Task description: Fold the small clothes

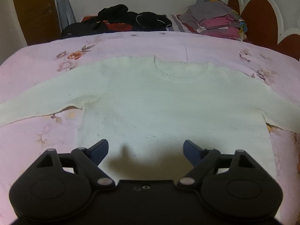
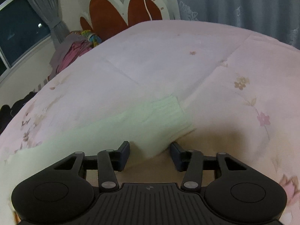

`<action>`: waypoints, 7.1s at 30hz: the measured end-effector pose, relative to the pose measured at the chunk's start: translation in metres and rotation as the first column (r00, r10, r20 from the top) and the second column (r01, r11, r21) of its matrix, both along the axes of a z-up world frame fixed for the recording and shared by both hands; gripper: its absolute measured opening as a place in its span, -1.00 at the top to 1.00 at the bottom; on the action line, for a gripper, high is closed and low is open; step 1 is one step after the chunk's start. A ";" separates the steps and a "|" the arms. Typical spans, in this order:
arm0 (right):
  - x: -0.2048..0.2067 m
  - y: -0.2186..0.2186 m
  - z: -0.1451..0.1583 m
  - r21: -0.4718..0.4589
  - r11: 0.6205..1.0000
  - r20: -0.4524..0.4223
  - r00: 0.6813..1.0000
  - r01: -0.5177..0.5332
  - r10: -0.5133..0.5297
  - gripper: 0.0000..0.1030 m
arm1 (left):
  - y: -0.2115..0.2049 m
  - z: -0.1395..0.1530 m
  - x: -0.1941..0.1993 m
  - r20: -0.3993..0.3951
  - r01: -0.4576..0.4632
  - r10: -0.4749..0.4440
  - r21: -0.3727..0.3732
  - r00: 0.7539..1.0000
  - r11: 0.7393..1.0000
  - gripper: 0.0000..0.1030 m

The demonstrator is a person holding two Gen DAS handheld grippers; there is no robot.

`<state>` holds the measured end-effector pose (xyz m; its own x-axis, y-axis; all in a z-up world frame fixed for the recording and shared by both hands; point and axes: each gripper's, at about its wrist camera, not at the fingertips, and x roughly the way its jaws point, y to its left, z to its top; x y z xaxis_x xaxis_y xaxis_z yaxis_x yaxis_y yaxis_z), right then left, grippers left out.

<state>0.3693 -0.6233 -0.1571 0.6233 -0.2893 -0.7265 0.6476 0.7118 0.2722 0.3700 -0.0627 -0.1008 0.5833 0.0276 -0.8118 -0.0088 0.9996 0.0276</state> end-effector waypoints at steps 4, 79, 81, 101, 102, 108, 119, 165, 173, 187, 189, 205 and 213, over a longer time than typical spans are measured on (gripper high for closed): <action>0.001 -0.002 -0.002 0.012 1.000 0.028 1.000 0.007 -0.007 0.89 | 0.004 -0.005 0.009 0.002 -0.020 0.020 -0.008 1.000 1.000 -0.61; 0.071 0.295 0.003 -0.130 0.880 -0.004 0.888 -0.457 0.460 -0.10 | 0.101 0.040 0.107 0.199 0.088 0.002 -0.441 0.980 0.893 0.87; 0.076 0.296 0.002 -0.116 0.877 0.003 0.883 -0.467 0.470 0.16 | 0.108 0.024 0.105 0.161 0.049 0.024 -0.433 0.987 0.900 0.87; 0.039 0.278 0.041 -0.180 0.881 0.061 0.889 -0.437 0.454 -0.26 | 0.152 -0.011 0.079 0.153 -0.082 0.123 -0.249 0.981 0.965 0.27; 0.044 0.277 0.044 -0.189 0.878 0.069 0.886 -0.439 0.458 -0.26 | 0.147 -0.007 0.079 0.161 -0.061 0.103 -0.250 0.982 0.966 0.27; 0.105 0.277 0.032 -0.120 0.865 0.056 0.867 -0.487 0.496 -0.25 | 0.103 -0.011 0.090 0.172 0.053 -0.016 -0.215 0.985 0.975 0.23; 0.176 0.259 -0.003 0.016 0.871 0.069 0.869 -0.491 0.489 0.43 | 0.101 -0.041 0.105 0.121 0.036 -0.010 -0.214 0.993 0.976 0.21; 0.121 0.512 0.042 -0.091 0.585 0.051 0.583 -0.806 0.811 0.50 | 0.292 -0.001 -0.013 0.067 -0.329 0.354 -0.245 0.933 0.912 -0.28; 0.127 0.558 0.033 -0.096 0.560 0.031 0.560 -0.823 0.828 0.49 | 0.382 -0.016 -0.036 0.007 -0.503 0.534 -0.323 0.846 0.801 -0.28; 0.140 0.580 0.026 -0.145 0.595 0.011 0.599 -0.791 0.800 0.14 | 0.437 -0.037 -0.011 0.025 -0.540 0.632 -0.495 0.774 0.681 0.20; 0.140 0.577 0.027 -0.161 0.603 0.014 0.609 -0.781 0.793 0.14 | 0.435 -0.039 -0.008 0.034 -0.552 0.647 -0.490 0.762 0.675 0.51; 0.147 0.556 0.017 -0.097 0.610 0.025 0.611 -0.786 0.791 0.14 | 0.341 0.039 0.028 0.287 -0.263 0.419 -0.454 0.861 0.851 0.94; 0.124 0.491 0.043 -0.079 0.675 0.102 0.668 -0.733 0.737 0.14 | 0.191 0.053 0.066 0.317 0.070 0.093 -0.467 0.944 0.882 0.94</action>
